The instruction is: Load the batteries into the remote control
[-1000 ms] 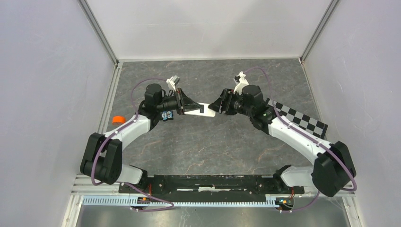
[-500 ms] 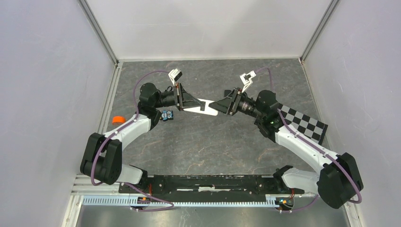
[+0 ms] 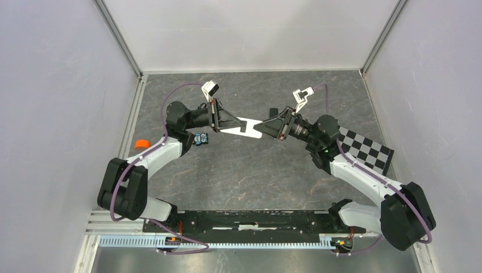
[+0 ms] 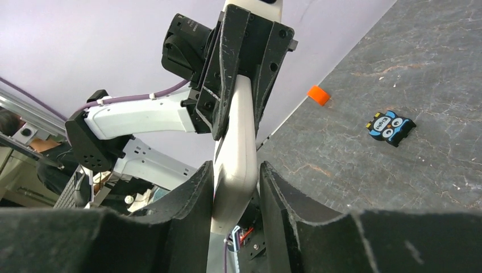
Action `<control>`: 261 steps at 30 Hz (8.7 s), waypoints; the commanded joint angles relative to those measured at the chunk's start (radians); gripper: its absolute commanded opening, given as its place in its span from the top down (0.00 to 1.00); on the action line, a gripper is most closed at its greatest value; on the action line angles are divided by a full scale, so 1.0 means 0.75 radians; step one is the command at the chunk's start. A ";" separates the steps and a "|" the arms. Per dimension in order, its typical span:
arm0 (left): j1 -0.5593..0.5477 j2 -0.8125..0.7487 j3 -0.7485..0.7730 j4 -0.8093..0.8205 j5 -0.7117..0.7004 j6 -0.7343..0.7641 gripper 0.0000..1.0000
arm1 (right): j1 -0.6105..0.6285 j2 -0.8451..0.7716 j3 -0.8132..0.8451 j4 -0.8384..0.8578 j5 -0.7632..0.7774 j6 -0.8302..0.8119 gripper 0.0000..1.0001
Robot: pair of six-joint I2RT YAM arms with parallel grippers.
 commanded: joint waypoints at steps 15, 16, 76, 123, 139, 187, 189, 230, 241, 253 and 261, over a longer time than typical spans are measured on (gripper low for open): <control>-0.091 -0.056 0.161 -0.466 -0.040 0.456 0.98 | 0.116 0.135 0.198 -0.148 0.071 -0.296 0.59; -0.083 -0.066 0.179 -0.531 -0.039 0.502 0.98 | 0.108 0.118 0.197 -0.141 0.066 -0.324 0.55; 0.026 -0.246 -0.035 -0.240 0.067 0.420 0.98 | 0.195 0.364 0.434 -0.043 -0.087 -0.117 1.00; 0.195 -0.183 0.003 -0.128 -0.047 0.069 0.98 | -0.053 0.160 0.163 0.126 0.035 0.169 0.39; 0.205 -0.122 0.034 0.199 -0.037 -0.162 0.98 | -0.067 0.248 0.176 0.136 -0.045 0.185 0.79; 0.172 -0.256 0.125 -0.202 0.010 0.226 0.91 | 0.023 0.378 0.278 0.436 -0.172 0.217 0.62; 0.174 -0.258 0.119 -0.202 0.007 0.226 0.90 | 0.021 0.376 0.260 0.503 -0.170 0.249 0.52; 0.274 -0.598 0.280 -1.991 -1.316 1.318 0.00 | 0.366 0.688 0.739 -0.957 1.642 -1.764 1.00; 0.275 -0.669 0.328 -2.062 -1.336 1.356 0.00 | 0.540 1.033 0.797 -0.890 1.987 -1.979 1.00; 0.276 -0.705 0.362 -2.131 -1.347 1.420 0.00 | 0.646 1.183 0.739 -0.979 1.772 -1.993 0.56; 0.276 -0.688 0.358 -2.126 -1.337 1.414 0.00 | 0.647 1.189 0.754 -1.103 1.616 -1.963 0.41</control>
